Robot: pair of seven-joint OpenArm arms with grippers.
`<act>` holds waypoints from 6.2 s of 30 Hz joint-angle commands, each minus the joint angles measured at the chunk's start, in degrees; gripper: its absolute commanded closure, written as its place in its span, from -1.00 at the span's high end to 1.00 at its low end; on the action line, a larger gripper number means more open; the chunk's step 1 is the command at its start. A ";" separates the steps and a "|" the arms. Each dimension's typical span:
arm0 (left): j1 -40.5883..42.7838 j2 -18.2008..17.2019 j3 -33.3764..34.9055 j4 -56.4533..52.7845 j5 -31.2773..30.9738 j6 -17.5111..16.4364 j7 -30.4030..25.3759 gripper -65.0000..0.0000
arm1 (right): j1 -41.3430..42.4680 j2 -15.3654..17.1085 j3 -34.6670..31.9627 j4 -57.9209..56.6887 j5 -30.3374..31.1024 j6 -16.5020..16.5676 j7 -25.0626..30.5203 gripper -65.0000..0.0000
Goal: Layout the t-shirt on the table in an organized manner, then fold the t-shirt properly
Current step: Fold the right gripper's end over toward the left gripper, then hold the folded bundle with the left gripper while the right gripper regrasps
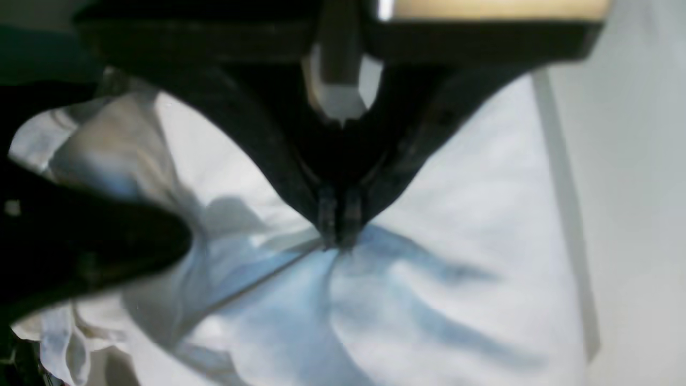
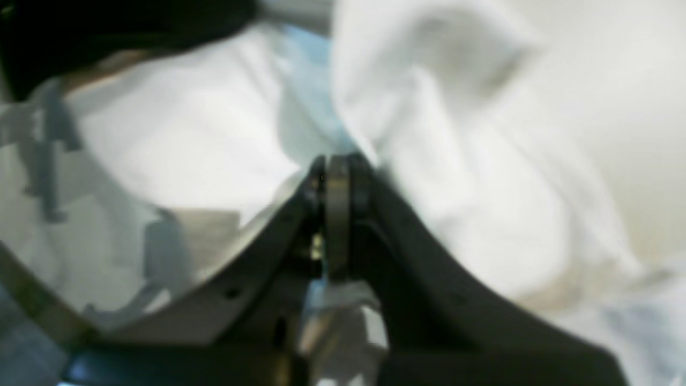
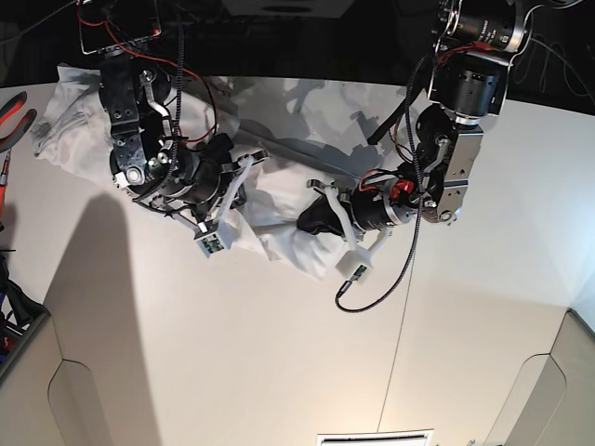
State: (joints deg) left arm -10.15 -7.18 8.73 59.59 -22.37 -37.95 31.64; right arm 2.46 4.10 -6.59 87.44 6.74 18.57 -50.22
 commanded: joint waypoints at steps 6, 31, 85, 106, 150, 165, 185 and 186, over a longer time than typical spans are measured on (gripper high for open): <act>-0.15 -0.94 -0.07 0.02 2.89 1.77 2.43 -1.00 | 0.85 0.98 9.14 1.05 -2.01 -0.83 0.26 -1.00; -0.15 -1.77 -0.09 0.02 8.35 13.77 2.47 -1.00 | -6.58 6.82 45.75 28.55 21.49 8.37 -9.62 -0.37; -0.33 -2.21 -0.17 0.02 9.99 16.74 0.28 -1.00 | -14.36 14.78 59.32 -20.85 62.73 15.74 -17.49 0.05; -0.33 -2.21 -0.17 0.02 9.97 16.72 0.26 -1.00 | -13.11 14.75 50.51 -26.08 59.04 15.74 -12.48 0.28; -0.31 -2.14 -0.17 0.09 -6.67 14.56 2.51 -1.00 | -12.33 13.81 43.85 -11.34 61.83 15.13 -12.79 -1.00; -0.02 9.07 -0.17 0.11 -10.80 14.64 6.34 -1.00 | -7.87 5.73 40.70 3.96 59.63 15.10 -12.81 -1.00; -0.44 9.84 -0.17 9.86 -11.50 7.65 12.13 -1.00 | -1.22 -4.26 23.17 3.96 44.13 14.16 -5.25 -1.00; -0.42 9.81 -0.17 11.89 -11.47 7.67 13.00 -1.00 | -0.76 -4.26 23.17 3.96 43.34 14.10 -5.16 -1.00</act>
State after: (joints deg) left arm -9.23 2.31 8.54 70.35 -32.60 -29.04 45.74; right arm 0.71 -0.16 16.73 90.32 48.77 32.12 -56.69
